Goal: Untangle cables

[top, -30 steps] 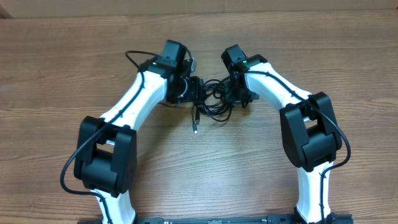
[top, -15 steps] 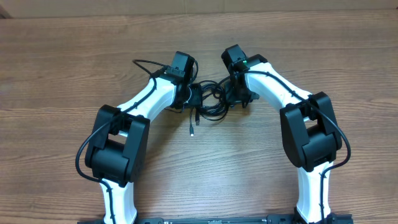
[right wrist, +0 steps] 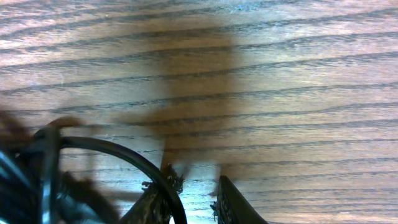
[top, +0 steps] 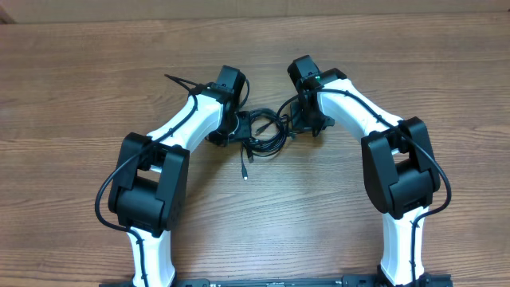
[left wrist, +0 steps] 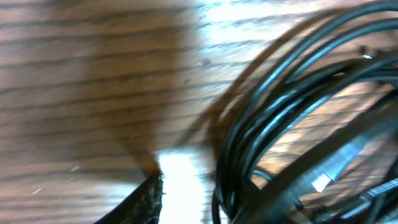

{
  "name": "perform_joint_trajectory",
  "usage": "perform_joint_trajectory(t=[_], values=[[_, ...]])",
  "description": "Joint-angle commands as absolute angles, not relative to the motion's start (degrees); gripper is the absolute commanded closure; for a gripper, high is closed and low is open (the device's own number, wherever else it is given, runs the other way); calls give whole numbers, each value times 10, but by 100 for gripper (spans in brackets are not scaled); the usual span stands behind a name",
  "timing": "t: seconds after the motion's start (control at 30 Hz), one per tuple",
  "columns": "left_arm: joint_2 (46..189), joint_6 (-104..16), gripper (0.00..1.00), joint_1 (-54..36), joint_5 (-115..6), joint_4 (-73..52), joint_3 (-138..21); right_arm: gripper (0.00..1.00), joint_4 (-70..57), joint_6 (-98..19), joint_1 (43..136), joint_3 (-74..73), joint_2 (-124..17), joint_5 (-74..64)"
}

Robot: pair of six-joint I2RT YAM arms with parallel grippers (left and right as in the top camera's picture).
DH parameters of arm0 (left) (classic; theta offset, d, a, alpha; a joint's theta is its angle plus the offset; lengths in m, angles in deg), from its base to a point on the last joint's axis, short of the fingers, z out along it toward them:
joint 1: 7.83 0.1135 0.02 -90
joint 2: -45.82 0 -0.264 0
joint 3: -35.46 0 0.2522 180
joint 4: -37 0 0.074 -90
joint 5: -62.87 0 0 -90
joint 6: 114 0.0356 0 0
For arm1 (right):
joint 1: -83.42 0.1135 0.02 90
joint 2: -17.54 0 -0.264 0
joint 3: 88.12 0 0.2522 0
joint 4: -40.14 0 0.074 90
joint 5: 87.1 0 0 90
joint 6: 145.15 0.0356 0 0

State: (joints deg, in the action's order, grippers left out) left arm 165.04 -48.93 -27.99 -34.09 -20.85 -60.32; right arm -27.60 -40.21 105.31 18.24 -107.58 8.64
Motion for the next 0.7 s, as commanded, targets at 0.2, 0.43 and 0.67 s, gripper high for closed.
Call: perform_joint_trajectory(t=[0.2,0.43,0.67], values=[[1760,-453,56,-262,-192,-268,-579,77,-277,-402,1045,179,-1079,122],[1815,-454,55,-220,-188,-301,-579,77,-291,-371,1010,179,-1079,289],[1822,-454,55,-188,-188,-303,-578,76,-293,-369,946,179,-1079,310]])
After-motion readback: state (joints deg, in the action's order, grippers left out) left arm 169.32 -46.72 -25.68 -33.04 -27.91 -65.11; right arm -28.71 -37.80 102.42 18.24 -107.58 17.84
